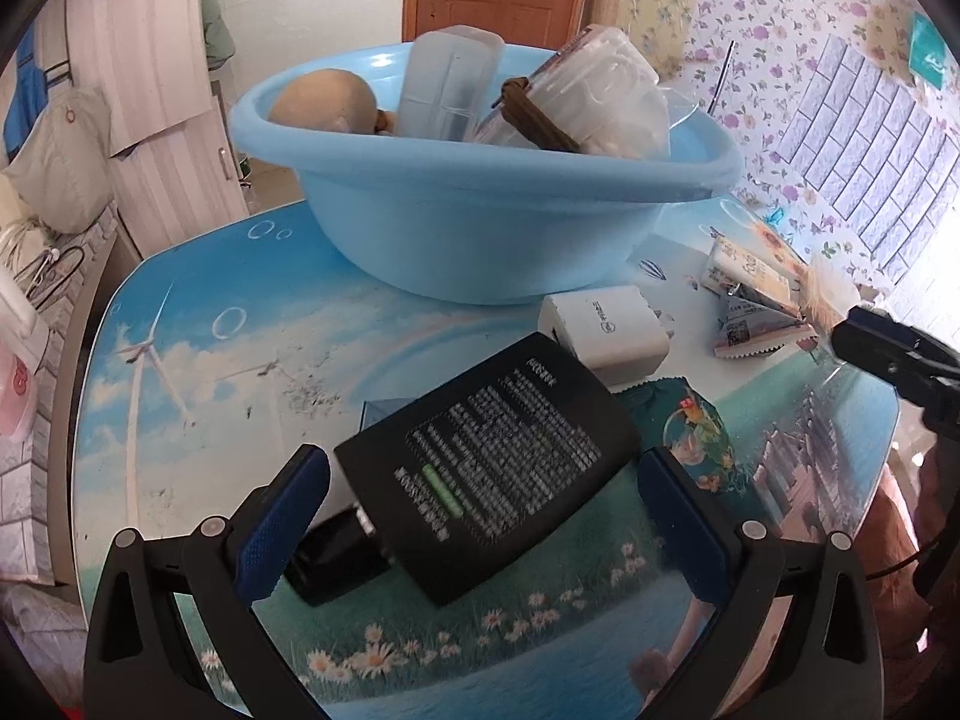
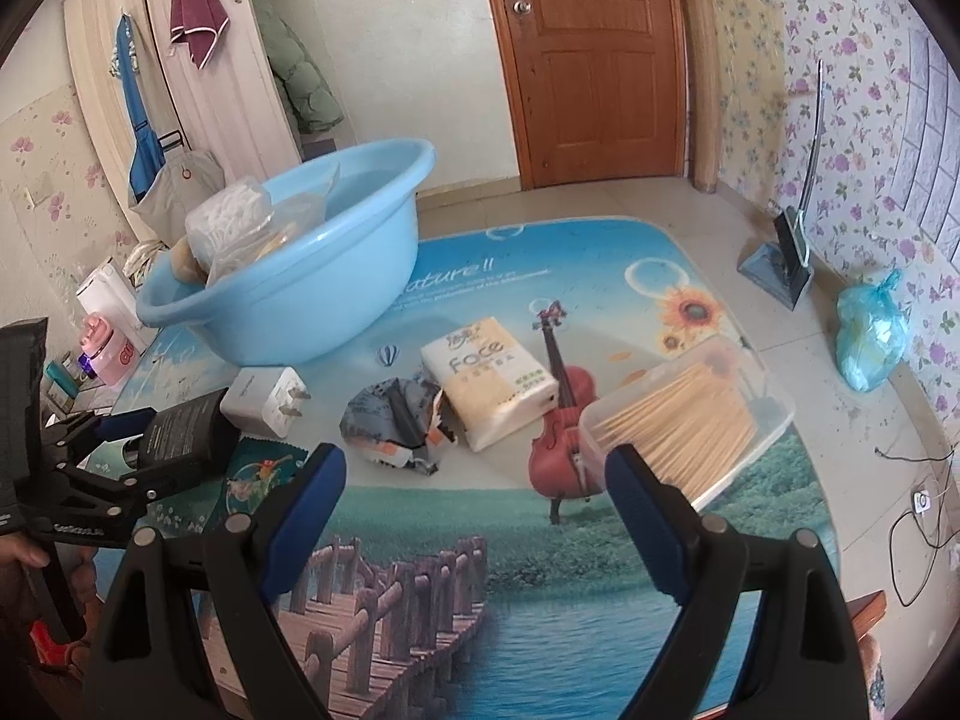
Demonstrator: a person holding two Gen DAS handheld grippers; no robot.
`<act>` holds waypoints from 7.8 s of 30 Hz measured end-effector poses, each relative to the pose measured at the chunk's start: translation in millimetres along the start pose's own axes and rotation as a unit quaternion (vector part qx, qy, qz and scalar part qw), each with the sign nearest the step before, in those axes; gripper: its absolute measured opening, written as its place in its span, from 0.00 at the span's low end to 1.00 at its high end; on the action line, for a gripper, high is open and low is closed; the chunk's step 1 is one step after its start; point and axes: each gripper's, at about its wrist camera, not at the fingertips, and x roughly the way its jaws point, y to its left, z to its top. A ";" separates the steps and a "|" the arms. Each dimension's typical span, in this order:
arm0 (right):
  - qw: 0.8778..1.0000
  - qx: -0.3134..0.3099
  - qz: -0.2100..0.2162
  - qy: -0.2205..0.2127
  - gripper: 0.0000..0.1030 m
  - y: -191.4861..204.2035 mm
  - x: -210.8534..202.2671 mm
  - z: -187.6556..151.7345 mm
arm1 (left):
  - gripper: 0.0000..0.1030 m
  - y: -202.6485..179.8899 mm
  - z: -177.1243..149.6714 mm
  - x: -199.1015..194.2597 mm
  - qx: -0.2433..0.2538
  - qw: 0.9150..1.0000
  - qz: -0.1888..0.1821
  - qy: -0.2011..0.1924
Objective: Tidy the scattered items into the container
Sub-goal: 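Withdraw both grippers toward the black box and the clear toothpick container, then grasp the black box with the left gripper while the right approaches the toothpick container, then grasp the clear toothpick container with the right gripper, then lift the black box with the left gripper while the right lifts the toothpick container, then lower the black box into the basin and open the left gripper while the right carries the toothpick container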
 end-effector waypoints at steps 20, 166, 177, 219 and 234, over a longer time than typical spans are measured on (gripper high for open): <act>0.994 -0.003 -0.108 -0.002 0.90 -33.4 13.5 9.0 | 0.77 20.1 -10.5 -3.4 -0.006 1.000 -0.008 -0.008; 0.999 -0.047 0.004 -0.028 0.58 28.0 -12.1 25.1 | 0.24 68.1 -3.8 -88.9 -0.006 0.995 -0.006 -0.096; 0.999 -0.038 0.008 -0.017 0.58 22.9 -9.6 26.1 | 0.25 61.2 -8.8 -83.5 0.002 0.996 -0.026 -0.083; 0.996 -0.049 0.031 -0.071 0.58 38.6 -40.0 46.3 | 0.20 51.5 17.0 -137.2 -0.001 0.987 -0.013 -0.158; 0.991 -0.063 0.061 -0.098 0.58 59.6 -39.4 83.1 | 0.20 54.1 59.2 -133.4 -0.005 0.985 -0.027 -0.173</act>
